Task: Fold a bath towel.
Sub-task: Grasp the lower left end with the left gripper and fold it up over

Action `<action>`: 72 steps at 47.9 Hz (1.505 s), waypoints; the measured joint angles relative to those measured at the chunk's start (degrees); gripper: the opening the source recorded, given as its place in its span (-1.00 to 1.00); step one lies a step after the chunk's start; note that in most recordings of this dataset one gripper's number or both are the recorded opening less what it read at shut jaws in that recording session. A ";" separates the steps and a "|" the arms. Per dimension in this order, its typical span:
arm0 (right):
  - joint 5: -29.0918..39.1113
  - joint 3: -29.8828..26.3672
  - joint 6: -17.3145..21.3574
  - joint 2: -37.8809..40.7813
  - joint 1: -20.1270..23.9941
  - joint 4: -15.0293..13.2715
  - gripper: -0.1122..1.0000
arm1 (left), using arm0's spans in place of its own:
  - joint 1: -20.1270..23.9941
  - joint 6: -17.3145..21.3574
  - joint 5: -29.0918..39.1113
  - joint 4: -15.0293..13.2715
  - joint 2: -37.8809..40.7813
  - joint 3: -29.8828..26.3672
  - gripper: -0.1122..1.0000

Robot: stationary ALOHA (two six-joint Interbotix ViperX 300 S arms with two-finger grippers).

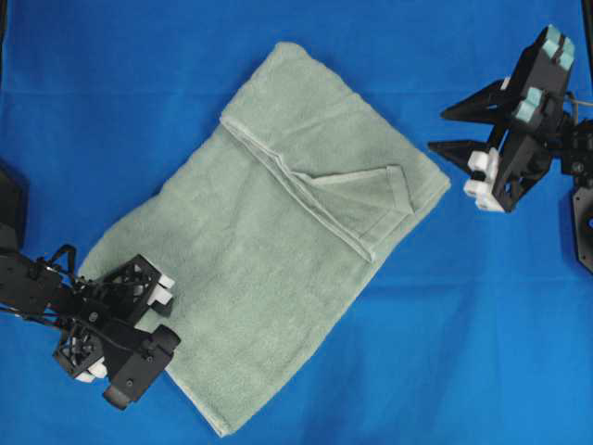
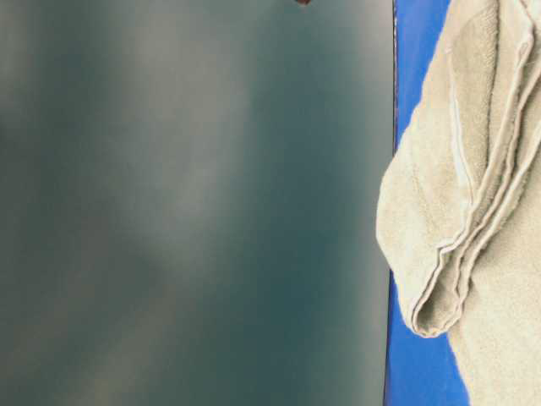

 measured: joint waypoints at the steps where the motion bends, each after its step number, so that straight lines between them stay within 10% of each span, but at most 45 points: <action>1: -0.09 0.00 0.00 0.09 0.00 0.09 0.25 | 0.18 0.18 0.00 0.09 0.00 0.00 0.56; 16: -1.49 -0.09 0.09 1.05 0.00 0.09 0.24 | 2.81 4.57 4.39 0.09 0.00 -0.79 -0.64; 39: -2.81 0.00 0.09 1.23 0.88 0.09 0.21 | 7.38 6.50 13.27 0.26 -8.17 -9.93 -0.64; 56: -2.64 -0.09 0.00 1.14 2.64 0.09 0.21 | 26.02 28.83 9.23 0.26 -4.66 -21.01 -0.64; 72: -2.55 0.00 0.00 1.14 3.34 0.00 0.21 | 38.06 39.46 6.77 -0.09 13.01 -36.39 -0.64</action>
